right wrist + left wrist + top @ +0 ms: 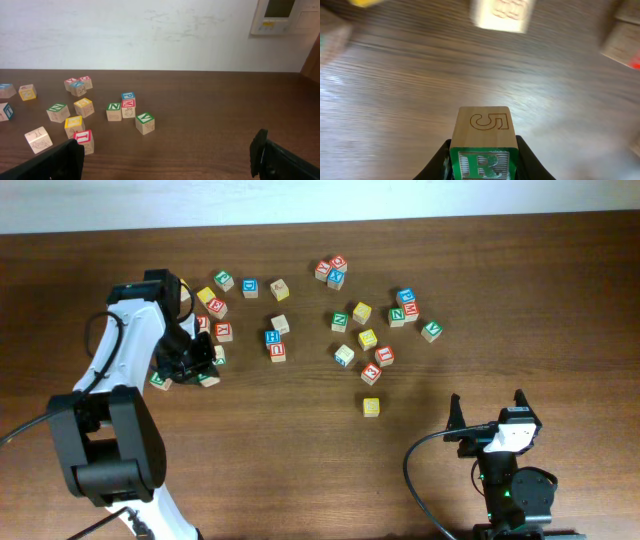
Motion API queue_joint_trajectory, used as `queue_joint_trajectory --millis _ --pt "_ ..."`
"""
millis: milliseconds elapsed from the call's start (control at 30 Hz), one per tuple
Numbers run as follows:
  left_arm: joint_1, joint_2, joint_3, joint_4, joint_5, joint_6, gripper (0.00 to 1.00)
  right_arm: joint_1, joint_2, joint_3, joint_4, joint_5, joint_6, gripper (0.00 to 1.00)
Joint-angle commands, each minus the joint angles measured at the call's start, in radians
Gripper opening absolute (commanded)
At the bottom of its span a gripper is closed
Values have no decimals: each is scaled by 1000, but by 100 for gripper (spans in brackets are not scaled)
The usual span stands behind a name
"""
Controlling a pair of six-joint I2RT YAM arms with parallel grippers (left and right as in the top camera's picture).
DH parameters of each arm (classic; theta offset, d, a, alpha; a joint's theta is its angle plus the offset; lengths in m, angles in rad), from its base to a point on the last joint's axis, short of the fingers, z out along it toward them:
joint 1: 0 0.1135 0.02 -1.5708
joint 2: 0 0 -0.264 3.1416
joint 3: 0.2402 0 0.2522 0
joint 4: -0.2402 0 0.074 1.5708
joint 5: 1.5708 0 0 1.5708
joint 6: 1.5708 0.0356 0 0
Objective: Spell out RSS
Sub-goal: 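Lower the left gripper and grasp the green R block, then carry the R block forward and set it down in open space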
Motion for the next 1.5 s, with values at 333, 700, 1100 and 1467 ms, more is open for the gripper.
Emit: queue_joint_trajectory --millis 333,700,1100,1467 --pt "-370 2 23 -97 116 22 19 -8 -9 -5 -5 8 4 98" --pt "-642 2 -116 75 -137 -352 21 -8 -9 -5 -5 8 4 98" --pt "-644 2 -216 161 -167 -375 22 -8 -9 -5 -5 8 4 98" --pt "-634 2 -216 188 -259 -376 26 -8 -9 -5 -5 8 4 98"
